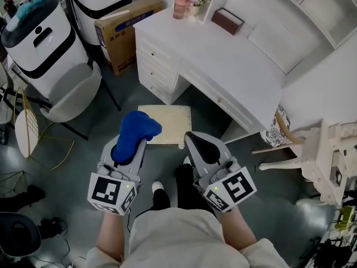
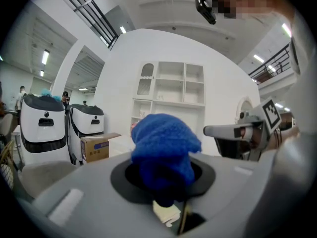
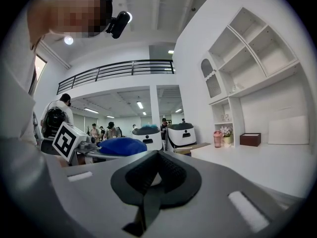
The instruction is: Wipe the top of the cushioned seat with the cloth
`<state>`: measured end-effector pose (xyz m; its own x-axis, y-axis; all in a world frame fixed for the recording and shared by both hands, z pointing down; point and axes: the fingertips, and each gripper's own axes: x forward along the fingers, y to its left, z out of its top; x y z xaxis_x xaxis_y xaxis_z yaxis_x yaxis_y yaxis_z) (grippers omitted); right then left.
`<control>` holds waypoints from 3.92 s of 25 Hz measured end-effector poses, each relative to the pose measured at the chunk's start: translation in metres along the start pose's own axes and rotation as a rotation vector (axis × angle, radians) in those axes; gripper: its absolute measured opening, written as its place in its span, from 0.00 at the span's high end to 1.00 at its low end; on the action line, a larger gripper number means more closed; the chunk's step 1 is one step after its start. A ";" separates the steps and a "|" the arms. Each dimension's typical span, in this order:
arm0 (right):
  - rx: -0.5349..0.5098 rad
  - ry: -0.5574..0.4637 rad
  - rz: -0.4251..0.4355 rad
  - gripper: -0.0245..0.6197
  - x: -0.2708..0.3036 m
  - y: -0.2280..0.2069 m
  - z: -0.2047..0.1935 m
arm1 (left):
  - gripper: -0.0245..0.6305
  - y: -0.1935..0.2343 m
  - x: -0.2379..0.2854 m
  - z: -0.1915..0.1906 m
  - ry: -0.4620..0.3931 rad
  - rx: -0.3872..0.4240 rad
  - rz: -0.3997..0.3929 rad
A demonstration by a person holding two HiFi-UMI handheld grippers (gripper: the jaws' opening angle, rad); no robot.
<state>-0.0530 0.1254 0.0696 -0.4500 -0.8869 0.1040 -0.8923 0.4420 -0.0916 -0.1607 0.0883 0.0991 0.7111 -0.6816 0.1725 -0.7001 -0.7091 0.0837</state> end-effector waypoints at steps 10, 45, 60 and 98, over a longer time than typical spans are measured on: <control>0.023 0.032 0.089 0.96 0.048 -0.044 -0.007 | 0.81 0.019 0.048 -0.011 0.062 -0.028 0.066; 0.124 0.178 0.360 0.96 0.176 -0.182 -0.094 | 0.82 0.068 0.189 -0.140 0.343 -0.222 0.318; 0.155 0.304 0.395 0.96 0.192 -0.193 -0.203 | 0.82 0.081 0.216 -0.227 0.426 -0.278 0.338; 0.228 0.369 0.340 0.96 0.230 -0.222 -0.331 | 0.82 0.180 0.291 -0.447 0.713 -0.305 0.395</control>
<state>0.0300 -0.1319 0.4419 -0.7305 -0.5752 0.3682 -0.6829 0.6184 -0.3888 -0.1095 -0.1570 0.6035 0.2730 -0.5199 0.8094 -0.9466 -0.2953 0.1296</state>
